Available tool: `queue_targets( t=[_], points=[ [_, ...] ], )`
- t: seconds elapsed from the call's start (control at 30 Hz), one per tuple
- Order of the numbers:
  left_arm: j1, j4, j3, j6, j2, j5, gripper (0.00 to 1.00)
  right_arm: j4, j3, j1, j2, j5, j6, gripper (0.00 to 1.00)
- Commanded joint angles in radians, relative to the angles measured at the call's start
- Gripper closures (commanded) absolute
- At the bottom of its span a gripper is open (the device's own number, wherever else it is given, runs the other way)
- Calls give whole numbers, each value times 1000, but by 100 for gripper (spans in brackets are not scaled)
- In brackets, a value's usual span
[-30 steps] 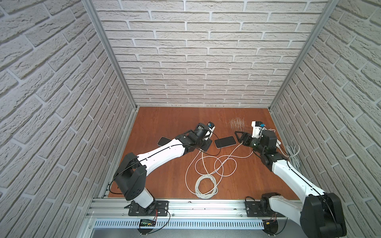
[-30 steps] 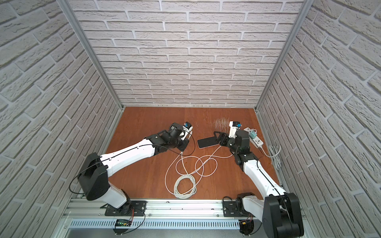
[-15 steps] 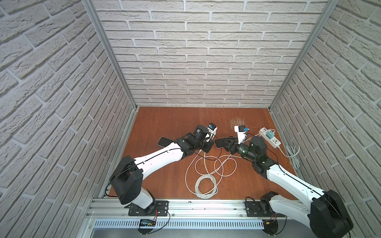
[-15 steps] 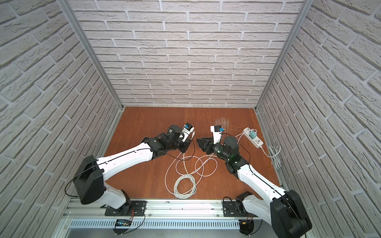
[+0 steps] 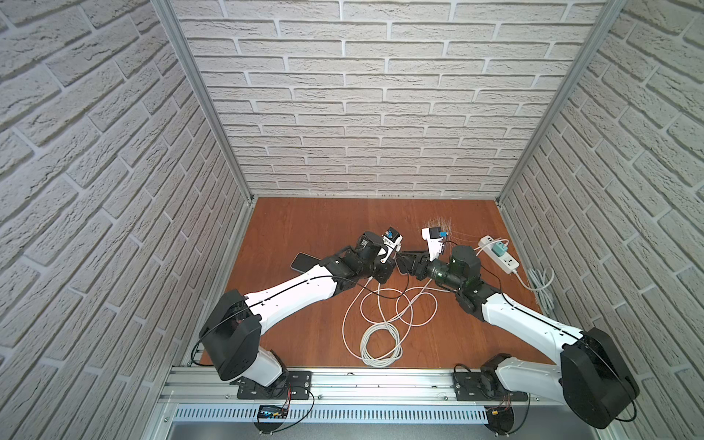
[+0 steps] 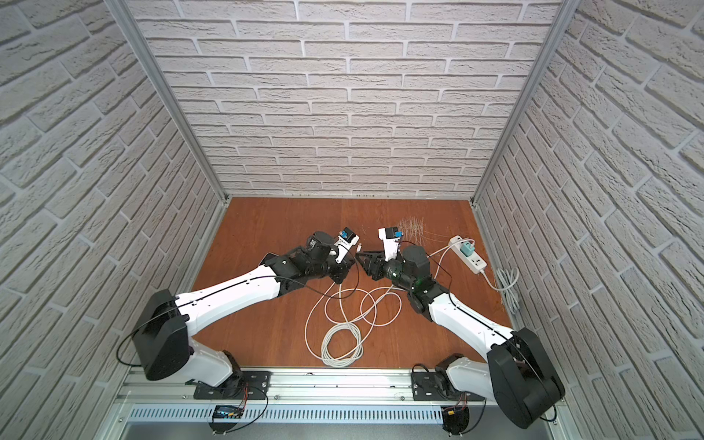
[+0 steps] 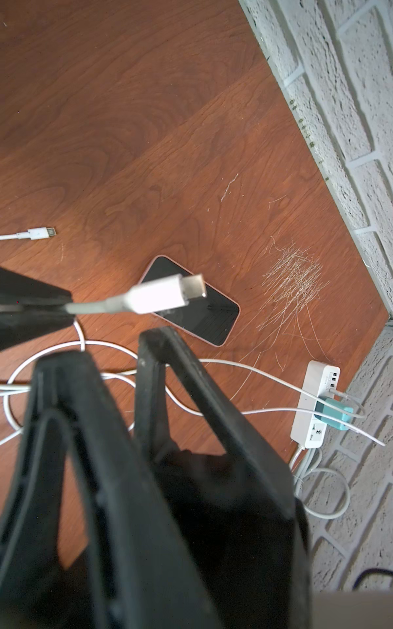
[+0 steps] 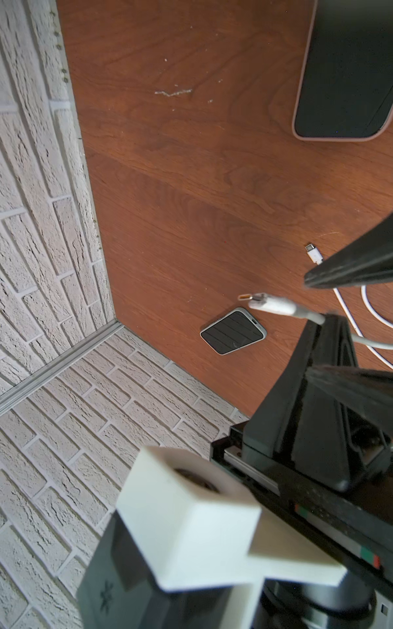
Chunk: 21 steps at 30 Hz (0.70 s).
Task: Plug the charging cable into the phone
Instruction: Pick up the charging cable from the center of the board.
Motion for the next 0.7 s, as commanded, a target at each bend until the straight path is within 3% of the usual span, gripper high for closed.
queue_targets(
  t=[0.0,0.67],
  points=[
    [-4,55,-3,-4,-19,15,100,56,28,9,20,15,16,63],
    [-5,53,1,2,-9,16,100,76,68,11,98,16,28,77]
  ],
)
